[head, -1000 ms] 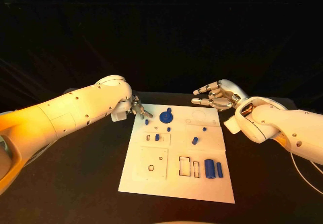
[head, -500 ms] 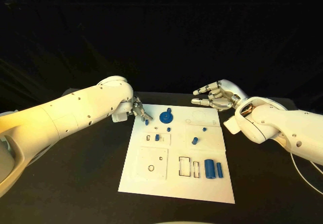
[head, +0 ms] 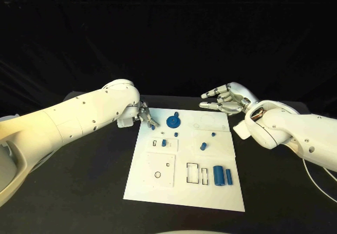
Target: Assemble the parts on the task board
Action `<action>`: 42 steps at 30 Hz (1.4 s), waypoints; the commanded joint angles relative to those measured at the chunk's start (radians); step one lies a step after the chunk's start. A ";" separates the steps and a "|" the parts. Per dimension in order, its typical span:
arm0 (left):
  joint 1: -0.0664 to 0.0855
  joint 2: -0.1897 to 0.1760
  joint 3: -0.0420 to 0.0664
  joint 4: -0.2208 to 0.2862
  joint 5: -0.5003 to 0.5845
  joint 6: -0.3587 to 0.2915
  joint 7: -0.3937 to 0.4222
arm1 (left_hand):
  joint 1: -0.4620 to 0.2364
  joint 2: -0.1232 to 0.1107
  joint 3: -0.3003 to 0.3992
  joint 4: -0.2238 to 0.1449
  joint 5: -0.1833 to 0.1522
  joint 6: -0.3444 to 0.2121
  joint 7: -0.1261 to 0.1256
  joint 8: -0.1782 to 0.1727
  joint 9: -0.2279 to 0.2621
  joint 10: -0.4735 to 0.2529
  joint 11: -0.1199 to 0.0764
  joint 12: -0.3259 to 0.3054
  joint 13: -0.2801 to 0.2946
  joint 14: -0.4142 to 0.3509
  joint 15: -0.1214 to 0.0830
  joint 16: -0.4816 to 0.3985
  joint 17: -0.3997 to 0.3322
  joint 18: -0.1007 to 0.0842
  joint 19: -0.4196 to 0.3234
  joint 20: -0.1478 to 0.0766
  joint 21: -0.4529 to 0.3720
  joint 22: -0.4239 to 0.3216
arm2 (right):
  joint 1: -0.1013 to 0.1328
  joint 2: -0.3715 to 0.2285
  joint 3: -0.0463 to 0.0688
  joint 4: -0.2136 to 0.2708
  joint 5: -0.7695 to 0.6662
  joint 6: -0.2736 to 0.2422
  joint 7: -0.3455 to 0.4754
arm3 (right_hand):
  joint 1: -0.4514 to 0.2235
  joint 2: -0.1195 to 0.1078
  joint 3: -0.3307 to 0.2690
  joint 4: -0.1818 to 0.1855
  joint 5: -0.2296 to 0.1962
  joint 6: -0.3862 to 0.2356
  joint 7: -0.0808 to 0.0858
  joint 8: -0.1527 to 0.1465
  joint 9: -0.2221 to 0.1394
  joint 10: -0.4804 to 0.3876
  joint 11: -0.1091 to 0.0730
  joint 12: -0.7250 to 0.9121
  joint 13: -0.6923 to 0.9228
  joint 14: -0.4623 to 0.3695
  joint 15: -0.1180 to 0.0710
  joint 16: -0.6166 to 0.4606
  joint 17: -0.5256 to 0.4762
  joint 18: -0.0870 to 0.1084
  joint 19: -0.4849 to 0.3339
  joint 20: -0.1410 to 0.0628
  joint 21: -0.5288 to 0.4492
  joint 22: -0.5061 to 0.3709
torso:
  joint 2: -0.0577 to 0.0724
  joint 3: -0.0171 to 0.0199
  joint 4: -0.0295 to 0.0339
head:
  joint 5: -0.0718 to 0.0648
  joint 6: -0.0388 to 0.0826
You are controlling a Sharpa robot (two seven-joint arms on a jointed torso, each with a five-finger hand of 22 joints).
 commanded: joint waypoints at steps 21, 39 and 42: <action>-0.001 -0.002 0.000 -0.004 0.045 -0.055 0.042 | 0.158 -0.018 0.450 -0.144 0.011 -0.050 0.007 0.039 0.025 0.002 0.002 -0.014 -0.017 0.106 -0.003 0.003 0.263 -0.005 0.059 -0.011 -0.017 0.178 | -0.001 0.001 0.000 0.000 -0.008 0.017 0.003 | -0.004 0.005 -0.007 0.000 0.008 0.008 0.001 -0.002 0.000 -0.003 -0.005 0.000 0.067 0.093 -0.001 -0.003 0.220 0.008 -0.002 -0.002 -0.005 0.018 | -0.001 0.0006 0.0000 | 0.000 -0.002; -0.002 -0.144 -0.010 0.236 0.091 -0.190 0.043 | 0.076 -0.071 0.596 -0.194 0.033 -0.053 0.000 0.084 0.060 0.013 -0.002 -0.006 -0.013 0.106 -0.006 0.003 0.263 -0.007 0.063 -0.014 -0.014 0.184 | -0.001 -0.003 -0.001 -0.001 -0.008 0.020 -0.001 | -0.004 0.006 -0.008 -0.001 0.008 0.008 0.001 -0.002 0.000 -0.002 -0.005 0.000 0.067 0.093 -0.001 -0.003 0.220 0.008 -0.002 -0.002 -0.005 0.019 | -0.001 0.0008 0.0023 | 0.008 0.000; -0.010 -0.173 -0.017 0.288 0.092 -0.218 0.041 | 0.070 -0.075 0.604 -0.197 0.034 -0.052 -0.001 0.087 0.062 0.014 -0.003 -0.006 -0.015 0.106 -0.007 0.003 0.263 -0.007 0.064 -0.014 -0.013 0.186 | -0.001 -0.004 -0.002 0.000 -0.008 0.020 -0.001 | -0.004 0.006 -0.008 -0.001 0.008 0.008 0.001 -0.002 0.000 -0.002 -0.005 0.000 0.067 0.093 -0.001 -0.003 0.220 0.008 -0.002 -0.002 -0.005 0.019 | -0.001 0.0001 0.0030 | 0.008 -0.001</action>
